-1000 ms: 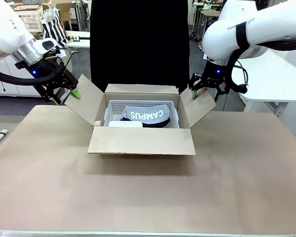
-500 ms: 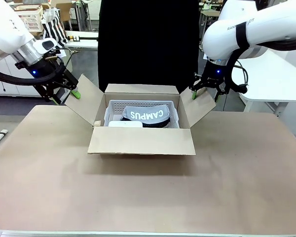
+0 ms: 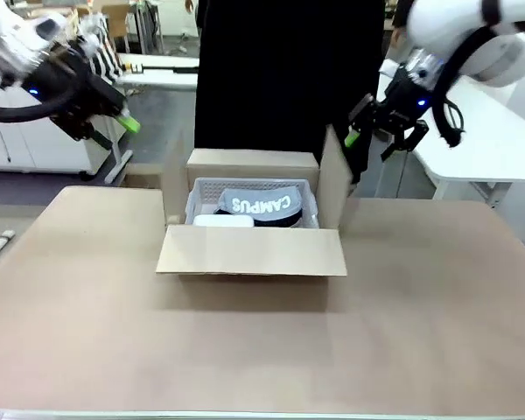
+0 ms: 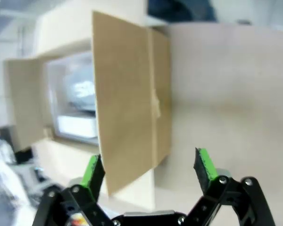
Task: Pack the gift set into the box.
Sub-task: Lift both hands away from the flaps of the Package Box, then press and hold the closed box until the human finishes sealing it.
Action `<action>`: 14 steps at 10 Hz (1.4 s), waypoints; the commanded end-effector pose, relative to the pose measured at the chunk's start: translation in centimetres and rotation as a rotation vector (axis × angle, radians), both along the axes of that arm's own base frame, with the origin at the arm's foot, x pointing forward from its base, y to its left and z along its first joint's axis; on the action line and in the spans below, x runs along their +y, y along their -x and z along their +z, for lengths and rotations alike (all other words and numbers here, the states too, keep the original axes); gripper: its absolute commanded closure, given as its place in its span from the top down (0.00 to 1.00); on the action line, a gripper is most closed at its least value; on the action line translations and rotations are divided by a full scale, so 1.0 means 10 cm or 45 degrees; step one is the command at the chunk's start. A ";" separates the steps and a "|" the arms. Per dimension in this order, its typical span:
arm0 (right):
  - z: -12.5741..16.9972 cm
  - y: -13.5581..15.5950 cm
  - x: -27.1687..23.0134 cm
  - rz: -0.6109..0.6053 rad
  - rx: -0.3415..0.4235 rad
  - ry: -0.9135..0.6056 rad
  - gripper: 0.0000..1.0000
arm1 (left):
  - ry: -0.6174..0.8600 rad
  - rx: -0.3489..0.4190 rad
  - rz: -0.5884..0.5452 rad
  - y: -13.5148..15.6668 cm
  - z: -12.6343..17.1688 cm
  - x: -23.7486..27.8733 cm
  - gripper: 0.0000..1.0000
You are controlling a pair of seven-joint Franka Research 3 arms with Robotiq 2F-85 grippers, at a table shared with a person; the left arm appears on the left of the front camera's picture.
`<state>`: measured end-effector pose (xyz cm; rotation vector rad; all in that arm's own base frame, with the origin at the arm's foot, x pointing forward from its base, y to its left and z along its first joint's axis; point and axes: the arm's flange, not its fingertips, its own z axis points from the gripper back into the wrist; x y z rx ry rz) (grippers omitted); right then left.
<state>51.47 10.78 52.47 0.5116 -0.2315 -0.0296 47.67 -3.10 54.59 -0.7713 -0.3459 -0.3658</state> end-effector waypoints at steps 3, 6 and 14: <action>0.01 0.71 -1.33 -0.100 0.220 -0.876 1.00 | 0.964 -0.064 -0.266 0.49 0.03 0.91 1.00; 0.16 0.91 -1.46 -0.086 0.153 -0.860 1.00 | 0.835 -0.157 -0.179 0.71 0.22 1.00 1.00; 0.16 0.91 -1.46 -0.086 0.153 -0.860 1.00 | 0.835 -0.157 -0.179 0.71 0.22 1.00 1.00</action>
